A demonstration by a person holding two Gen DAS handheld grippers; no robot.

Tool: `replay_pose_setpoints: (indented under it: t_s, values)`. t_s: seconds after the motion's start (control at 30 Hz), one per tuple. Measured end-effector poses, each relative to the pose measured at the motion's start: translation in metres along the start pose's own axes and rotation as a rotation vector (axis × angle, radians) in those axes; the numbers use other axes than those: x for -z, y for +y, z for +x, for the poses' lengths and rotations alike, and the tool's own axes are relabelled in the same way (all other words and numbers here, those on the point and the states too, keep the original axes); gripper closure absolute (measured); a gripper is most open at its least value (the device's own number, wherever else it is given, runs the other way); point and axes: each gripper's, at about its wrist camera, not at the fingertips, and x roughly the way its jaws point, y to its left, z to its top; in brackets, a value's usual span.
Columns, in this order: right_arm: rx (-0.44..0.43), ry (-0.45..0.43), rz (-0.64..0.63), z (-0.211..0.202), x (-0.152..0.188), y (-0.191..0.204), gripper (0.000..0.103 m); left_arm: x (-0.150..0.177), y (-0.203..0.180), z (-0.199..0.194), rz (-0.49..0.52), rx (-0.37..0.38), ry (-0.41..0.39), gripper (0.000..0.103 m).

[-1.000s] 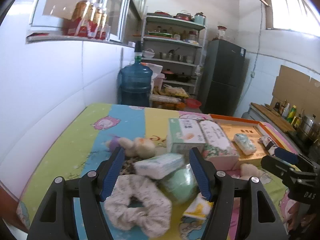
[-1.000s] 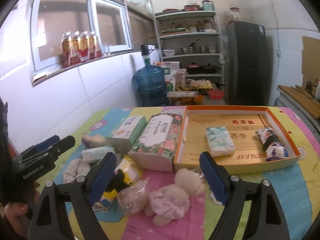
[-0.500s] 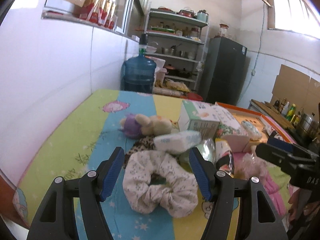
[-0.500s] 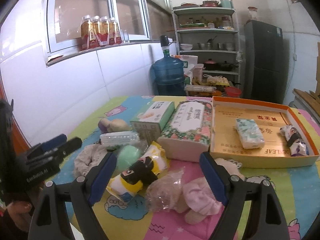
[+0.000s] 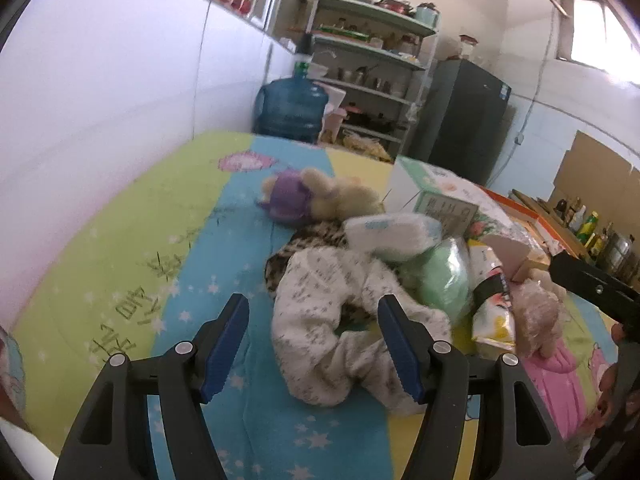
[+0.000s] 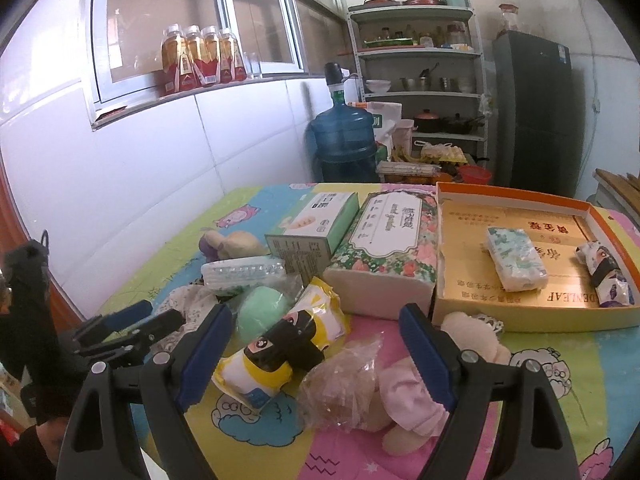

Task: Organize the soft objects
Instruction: 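Grasp the floral scrunchie with the left gripper while the right grasps the clear plastic bag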

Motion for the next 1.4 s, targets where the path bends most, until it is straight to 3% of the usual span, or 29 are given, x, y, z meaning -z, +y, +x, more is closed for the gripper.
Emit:
replay_pose_setpoints:
  t_s: [0.07,0.13,0.17,0.23,0.33,0.73,1.0,1.07,1.1,1.13,1.4]
  values:
    - [-0.004,0.006,-0.001,0.003,0.000,0.001,0.018,0.002,0.004,0.005,-0.018,0.013,0.015,0.040]
    - [-0.007,0.011,-0.003,0.005,0.000,0.002,0.018,0.004,0.006,0.011,-0.030,0.026,0.040,0.059]
    - [-0.008,0.012,-0.005,0.006,0.000,0.002,0.018,0.005,0.006,0.014,-0.031,0.023,0.048,0.063]
    - [-0.010,0.013,-0.007,0.007,0.000,0.003,0.018,0.007,0.005,0.013,-0.021,0.026,0.030,0.082]
    - [-0.012,0.016,-0.004,0.007,0.001,0.002,0.018,0.008,0.001,0.011,-0.008,0.026,0.015,0.089]
    - [-0.040,0.043,-0.022,0.007,0.009,0.002,0.018,-0.005,-0.006,-0.039,0.015,0.041,-0.151,0.092]
    - [-0.016,0.096,-0.063,0.012,0.021,-0.004,0.018,-0.014,-0.017,-0.045,0.033,0.075,-0.176,0.092]
    - [-0.023,0.106,-0.069,0.014,0.022,-0.005,0.030,-0.013,-0.019,-0.044,0.037,0.077,-0.173,0.092]
    - [-0.020,0.112,-0.075,0.015,0.023,-0.005,0.048,-0.013,-0.019,-0.044,0.039,0.076,-0.173,0.092]
    - [-0.022,0.120,-0.078,0.016,0.023,-0.006,0.057,-0.013,-0.019,-0.044,0.039,0.075,-0.172,0.092]
    - [-0.069,0.090,-0.038,0.007,0.022,-0.014,0.062,-0.015,-0.024,-0.045,0.046,0.069,-0.183,0.092]
